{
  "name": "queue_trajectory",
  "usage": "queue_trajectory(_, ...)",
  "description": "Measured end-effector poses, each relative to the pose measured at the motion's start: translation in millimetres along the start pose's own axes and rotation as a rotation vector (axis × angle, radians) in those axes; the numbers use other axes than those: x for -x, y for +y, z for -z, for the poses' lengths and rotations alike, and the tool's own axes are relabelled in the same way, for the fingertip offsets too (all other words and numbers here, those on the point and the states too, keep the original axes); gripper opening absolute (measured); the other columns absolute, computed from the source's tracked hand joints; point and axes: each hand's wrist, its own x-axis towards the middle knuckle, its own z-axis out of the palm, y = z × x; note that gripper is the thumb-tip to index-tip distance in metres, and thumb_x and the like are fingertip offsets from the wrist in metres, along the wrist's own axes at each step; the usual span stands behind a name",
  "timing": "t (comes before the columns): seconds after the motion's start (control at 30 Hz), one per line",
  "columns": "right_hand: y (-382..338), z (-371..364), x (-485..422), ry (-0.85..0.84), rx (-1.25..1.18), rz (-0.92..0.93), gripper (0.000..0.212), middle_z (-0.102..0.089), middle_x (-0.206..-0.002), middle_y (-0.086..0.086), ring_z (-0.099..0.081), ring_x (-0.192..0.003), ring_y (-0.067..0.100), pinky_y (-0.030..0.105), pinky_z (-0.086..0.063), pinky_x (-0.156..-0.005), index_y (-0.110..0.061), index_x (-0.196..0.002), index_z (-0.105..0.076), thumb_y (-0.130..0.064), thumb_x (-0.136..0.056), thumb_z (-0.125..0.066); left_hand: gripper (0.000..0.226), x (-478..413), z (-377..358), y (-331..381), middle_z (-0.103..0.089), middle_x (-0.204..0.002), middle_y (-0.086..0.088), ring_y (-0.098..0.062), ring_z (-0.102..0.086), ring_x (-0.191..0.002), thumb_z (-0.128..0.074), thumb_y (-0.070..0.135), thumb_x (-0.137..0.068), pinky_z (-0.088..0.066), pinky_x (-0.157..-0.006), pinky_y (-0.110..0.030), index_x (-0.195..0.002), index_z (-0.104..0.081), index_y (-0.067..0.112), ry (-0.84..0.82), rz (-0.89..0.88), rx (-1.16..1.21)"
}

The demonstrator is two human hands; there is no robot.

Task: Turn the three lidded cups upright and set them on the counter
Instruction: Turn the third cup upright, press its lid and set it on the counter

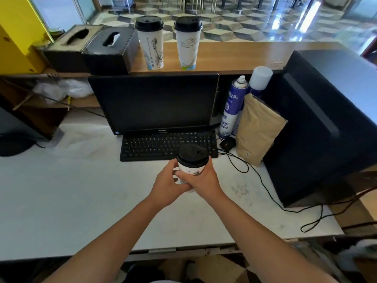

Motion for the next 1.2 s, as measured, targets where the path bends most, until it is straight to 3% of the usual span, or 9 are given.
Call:
queue_trajectory(0.07,-1,-2,0,0.027,-0.003,-0.006,0.080,-0.061,-0.120,-0.009,-0.059,-0.109,0.010,0.013,-0.055,-0.073,-0.034,-0.124,-0.043,-0.024,-0.064,-0.096,0.067,-1,-5,3,-0.063,-0.112,0.020,-0.008,-0.063,-0.105,-0.086,0.012,-0.071,-0.056,-0.084,-0.023,-0.121,-0.048,0.034,0.020,-0.011,0.021)
queue_trajectory(0.13,-5,-7,1,0.066,0.000,-0.012,0.079,-0.061,-0.122,-0.006,-0.059,-0.112,0.013,0.021,-0.059,-0.078,-0.032,-0.124,-0.044,-0.024,-0.065,-0.096,0.063,-1,-7,5,-0.063,-0.109,0.018,-0.009,-0.064,-0.103,-0.084,0.008,-0.073,-0.057,-0.078,-0.021,-0.120,-0.049,0.031,0.047,-0.017,0.055)
queue_trajectory(0.2,-10,-15,1,0.102,0.002,-0.020,0.078,-0.059,-0.120,-0.007,-0.058,-0.109,0.012,0.014,-0.054,-0.074,-0.031,-0.123,-0.042,-0.023,-0.065,-0.095,0.061,-3,-5,6,-0.064,-0.111,0.012,-0.009,-0.064,-0.101,-0.081,0.007,-0.075,-0.057,-0.074,-0.019,-0.124,-0.051,0.025,0.069,-0.009,0.070)
queue_trajectory(0.33,-25,-29,-5,0.066,-0.025,-0.038,0.080,-0.057,-0.117,-0.010,-0.059,-0.110,0.013,0.009,-0.048,-0.064,-0.032,-0.123,-0.039,-0.018,-0.066,-0.094,0.065,-12,18,3,-0.066,-0.114,0.009,-0.010,-0.065,-0.103,-0.083,0.006,-0.073,-0.060,-0.082,-0.030,-0.128,-0.051,0.024,0.064,-0.006,0.117)
queue_trajectory(0.57,-54,-35,-15,-0.130,-0.172,-0.144,0.071,-0.068,-0.121,-0.001,-0.068,-0.110,0.018,0.037,-0.061,-0.087,-0.029,-0.125,-0.054,-0.002,-0.069,-0.088,0.062,-42,100,-3,-0.071,-0.117,0.007,-0.012,-0.068,-0.108,-0.085,0.007,-0.073,-0.059,-0.088,-0.036,-0.126,-0.058,0.025,-0.281,-0.039,0.179)
queue_trajectory(0.77,-65,-45,-21,-0.142,-0.126,-0.119,0.069,-0.070,-0.120,-0.002,-0.069,-0.110,0.021,0.048,-0.062,-0.085,-0.027,-0.128,-0.056,0.003,-0.072,-0.084,0.057,-68,137,-5,-0.072,-0.121,-0.001,-0.018,-0.068,-0.113,-0.075,-0.008,-0.078,-0.057,-0.093,-0.035,-0.127,-0.059,0.016,-0.526,-0.045,0.230)
queue_trajectory(0.9,-58,-49,-21,0.005,-0.117,-0.110,0.079,-0.066,-0.123,-0.006,-0.069,-0.108,0.017,0.025,-0.058,-0.071,-0.027,-0.133,-0.051,-0.004,-0.068,-0.089,0.061,-77,122,-9,-0.072,-0.118,-0.002,-0.016,-0.069,-0.108,-0.080,-0.006,-0.075,-0.058,-0.093,-0.038,-0.128,-0.059,0.014,-0.447,-0.090,0.177)
queue_trajectory(1.1,-62,-35,-31,0.086,-0.016,-0.104,0.082,-0.064,-0.124,-0.009,-0.065,-0.110,0.011,0.040,-0.061,-0.089,-0.032,-0.132,-0.049,-0.008,-0.066,-0.091,0.071,-90,95,-3,-0.072,-0.113,0.010,-0.008,-0.069,-0.103,-0.091,0.021,-0.063,-0.060,-0.088,-0.041,-0.126,-0.059,0.027,-0.320,-0.126,0.053)
queue_trajectory(1.2,-75,-18,-45,0.114,0.011,-0.041,0.080,-0.064,-0.122,-0.008,-0.064,-0.108,0.008,0.037,-0.060,-0.090,-0.031,-0.130,-0.049,-0.006,-0.066,-0.090,0.071,-106,86,20,-0.072,-0.112,0.010,-0.006,-0.069,-0.100,-0.092,0.022,-0.061,-0.059,-0.087,-0.038,-0.124,-0.060,0.027,-0.265,-0.159,0.028)
